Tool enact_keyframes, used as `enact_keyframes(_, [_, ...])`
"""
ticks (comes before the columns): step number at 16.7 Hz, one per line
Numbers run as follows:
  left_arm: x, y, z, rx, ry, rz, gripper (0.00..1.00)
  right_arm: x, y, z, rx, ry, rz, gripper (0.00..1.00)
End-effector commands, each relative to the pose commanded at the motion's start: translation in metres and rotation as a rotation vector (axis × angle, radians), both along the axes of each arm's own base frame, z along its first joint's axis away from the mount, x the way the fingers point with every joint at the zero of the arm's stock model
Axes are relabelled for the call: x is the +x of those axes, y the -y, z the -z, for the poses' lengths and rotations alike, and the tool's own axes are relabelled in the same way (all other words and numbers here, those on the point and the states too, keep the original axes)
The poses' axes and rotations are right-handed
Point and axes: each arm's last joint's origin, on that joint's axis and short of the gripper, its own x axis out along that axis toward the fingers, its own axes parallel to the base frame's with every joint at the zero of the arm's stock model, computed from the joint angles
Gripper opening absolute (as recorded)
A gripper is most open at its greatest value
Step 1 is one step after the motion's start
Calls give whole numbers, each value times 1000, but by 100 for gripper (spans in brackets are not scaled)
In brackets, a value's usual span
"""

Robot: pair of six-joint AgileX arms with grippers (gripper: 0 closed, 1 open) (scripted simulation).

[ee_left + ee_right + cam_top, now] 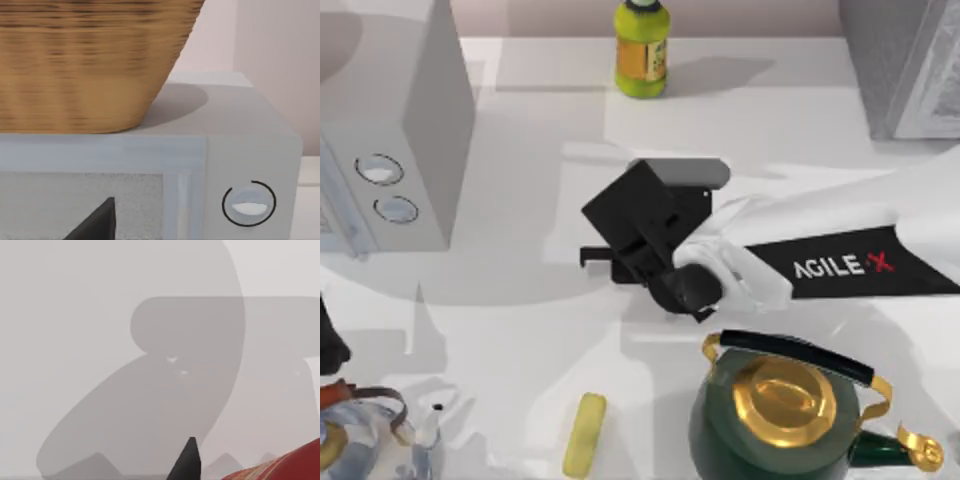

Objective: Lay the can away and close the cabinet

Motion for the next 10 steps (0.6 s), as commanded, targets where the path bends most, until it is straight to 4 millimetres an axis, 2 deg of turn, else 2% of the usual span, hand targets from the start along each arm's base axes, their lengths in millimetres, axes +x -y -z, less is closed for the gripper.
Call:
enact_keyframes(2, [0, 0, 0, 0, 0, 0, 100, 0, 0, 0, 0, 0, 0, 2])
enact_keyframes(3, [0, 0, 0, 0, 0, 0, 100, 0, 0, 0, 0, 0, 0, 0])
enact_keyframes(10, [0, 0, 0, 0, 0, 0, 100, 0, 0, 0, 0, 0, 0, 0])
